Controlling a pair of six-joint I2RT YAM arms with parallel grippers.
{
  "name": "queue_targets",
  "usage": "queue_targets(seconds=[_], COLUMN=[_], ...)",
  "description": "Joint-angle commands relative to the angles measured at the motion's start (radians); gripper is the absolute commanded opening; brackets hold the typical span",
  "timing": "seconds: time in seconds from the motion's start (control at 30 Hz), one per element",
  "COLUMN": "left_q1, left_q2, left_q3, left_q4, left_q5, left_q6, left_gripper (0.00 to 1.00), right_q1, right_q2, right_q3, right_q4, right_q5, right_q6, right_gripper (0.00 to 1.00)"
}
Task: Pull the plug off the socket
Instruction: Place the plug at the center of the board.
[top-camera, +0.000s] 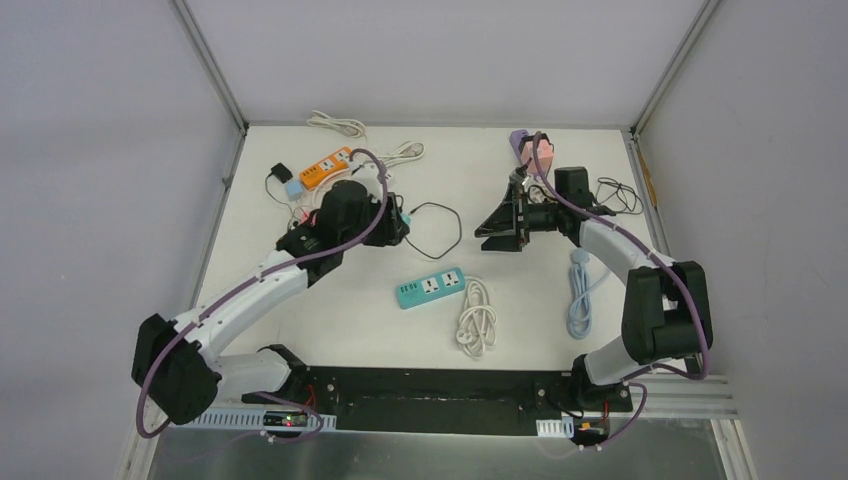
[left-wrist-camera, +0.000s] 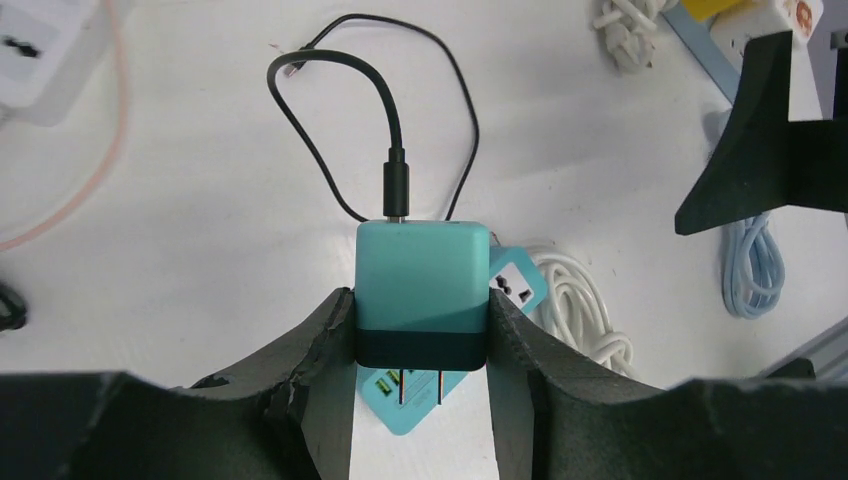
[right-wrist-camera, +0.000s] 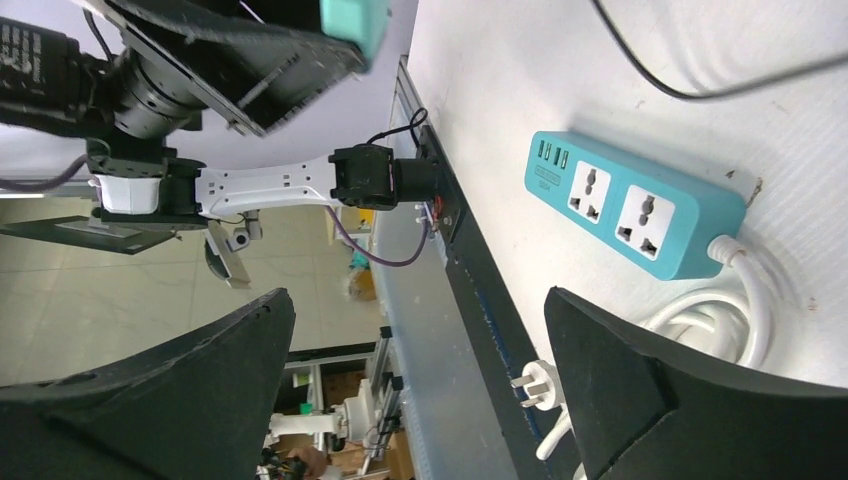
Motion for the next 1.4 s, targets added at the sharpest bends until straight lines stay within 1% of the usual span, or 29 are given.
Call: queue_targets(seconds=[0.0,0.17,0.3,0.33,0.43,0.57,0.8,0.9,1.07,1.37], left_q1=[0.09,0.223,0.309,0.329,0.393,0.48,0.609,0.648,0.703,0.778], left_q2=[-0.118,-0.167,-0.155,-0.151,-0.134,-0.113,-0.055,-0.031,0.02,0.143], left_q3=[0.02,0.115,0.216,0.242,0.318,0.397,0.517,0.534,0.503,0.446], left_q4=[-0.096,-0.252,-0.378,-0.406,-0.479,-0.554,-0.636,-0.648,-0.645,-0.58], left_q5=[0.011,0.034,0.053,0.058,0.066,0.073,0.077,0.078,0.091,0.119], left_q6=[-0.026,0.021,0.068,0.079,0.118,0.158,0.225,0.25,0.266,0.287], left_gripper=[0.0,0.0,0.0,0.0,0.0,0.0,0.0,0.0,0.0,0.0], right_q1=[-0.029,-0.05,-0.056,-0.057,-0.058,-0.058,-0.06,-0.061,-0.062,-0.061], right_q2=[-0.06,-0.07,-0.077,-0.079,-0.084,-0.085,-0.082,-0.083,-0.081,-0.068], right_q3=[0.024,0.026,0.027,0.027,0.029,0.032,0.036,0.037,0.037,0.037], right_q4=[-0.029,-0.056,-0.09,-0.096,-0.114,-0.134,-0.157,-0.166,-0.186,-0.2], right_q5=[-0.004,0.018,0.022,0.043,0.053,0.063,0.074,0.078,0.09,0.102], right_q6=[-0.098,-0.134,-0.141,-0.181,-0.204,-0.226,-0.257,-0.269,-0.296,-0.318], right_gripper=[1.0,1.0,1.0,1.0,1.0,1.0,1.0,1.0,1.0,1.0])
